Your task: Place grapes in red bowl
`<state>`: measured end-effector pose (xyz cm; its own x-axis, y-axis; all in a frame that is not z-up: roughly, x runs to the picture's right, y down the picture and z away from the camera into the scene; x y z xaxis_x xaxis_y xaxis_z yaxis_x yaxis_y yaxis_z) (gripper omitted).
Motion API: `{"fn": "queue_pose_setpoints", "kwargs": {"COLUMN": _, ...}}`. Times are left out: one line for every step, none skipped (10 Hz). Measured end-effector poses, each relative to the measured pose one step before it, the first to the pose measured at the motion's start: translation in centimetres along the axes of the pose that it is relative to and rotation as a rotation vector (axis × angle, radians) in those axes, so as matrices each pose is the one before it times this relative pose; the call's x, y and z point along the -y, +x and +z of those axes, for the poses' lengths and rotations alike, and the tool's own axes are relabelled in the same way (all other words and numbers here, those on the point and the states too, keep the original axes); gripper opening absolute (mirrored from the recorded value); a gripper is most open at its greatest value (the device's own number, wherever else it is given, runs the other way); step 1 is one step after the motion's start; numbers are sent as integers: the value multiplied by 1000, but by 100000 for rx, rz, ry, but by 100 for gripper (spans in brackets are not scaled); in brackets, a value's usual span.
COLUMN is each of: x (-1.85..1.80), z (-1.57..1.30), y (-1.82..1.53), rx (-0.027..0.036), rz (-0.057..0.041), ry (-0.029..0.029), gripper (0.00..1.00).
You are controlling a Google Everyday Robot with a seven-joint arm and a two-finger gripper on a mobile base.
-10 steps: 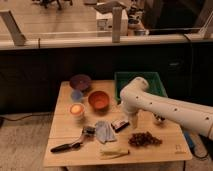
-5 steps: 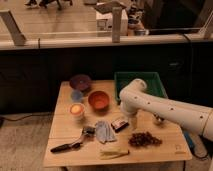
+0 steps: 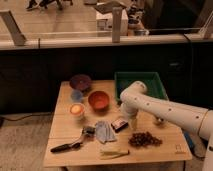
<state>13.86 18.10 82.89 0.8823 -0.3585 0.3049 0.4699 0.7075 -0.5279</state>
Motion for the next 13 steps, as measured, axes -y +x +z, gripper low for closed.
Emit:
{"fn": "queue_pose_setpoints", "kwargs": {"x": -434, "z": -977, "y": 100, "rx": -352, "rz": 1731, "ry": -589, "gripper": 80}}
{"fn": "queue_pose_setpoints", "kwargs": {"x": -558, "z": -1070, "y": 244, "rx": -154, "rz": 2204, "ry": -672, "gripper": 80}}
{"fn": "queue_pose_setpoints", "kwargs": {"x": -580, "z": -726, "y": 316, "rx": 160, "rz": 1835, "ry": -785, "gripper": 80}}
{"fn": "queue_pose_setpoints", "kwargs": {"x": -838, "z": -828, "y": 207, "rx": 308, "rz": 1659, "ry": -1505, "gripper": 80}}
{"fn": "queue_pose_setpoints", "kwargs": {"x": -500, "z": -488, "y": 22, "rx": 206, "rz": 1049, "ry": -604, "gripper": 80}}
{"fn": "queue_pose_setpoints", "kwargs": {"x": -1020, "z": -231, "y": -23, "rx": 430, "rz": 1942, "ry": -1067, "gripper": 80}}
{"fn": "queue_pose_setpoints", "kwargs": {"x": -646, "z": -4, "y": 21, "rx": 239, "rz": 1430, "ry": -513, "gripper": 80}}
{"fn": "queue_pose_setpoints", "kwargs": {"x": -1363, "z": 15, "y": 94, "rx": 476, "rz": 3156, "ry": -558, "gripper": 80}}
{"fn": "queue_pose_setpoints", "kwargs": {"x": -698, "z": 97, "y": 188, "rx": 644, "rz": 2564, "ry": 535, "gripper": 80}}
{"fn": "queue_pose_setpoints", "kwargs": {"x": -598, "z": 190, "y": 321, "rx": 944, "rz": 3022, "ry": 635, "gripper": 80}}
{"fn": "queue_pose_setpoints", "kwargs": {"x": -936, "z": 1072, "y": 562, "rx": 1916, "rz": 4929, "ry": 679, "gripper": 80}}
{"fn": "queue_pose_setpoints", "kwargs": {"x": -260, "z": 564, "y": 236, "rx": 774, "rz": 1763, "ry": 273, "gripper": 80}}
{"fn": "queue_pose_setpoints", "kwargs": {"x": -344, "z": 772, "y": 247, "rx": 865, "rz": 1848, "ry": -127, "gripper": 80}}
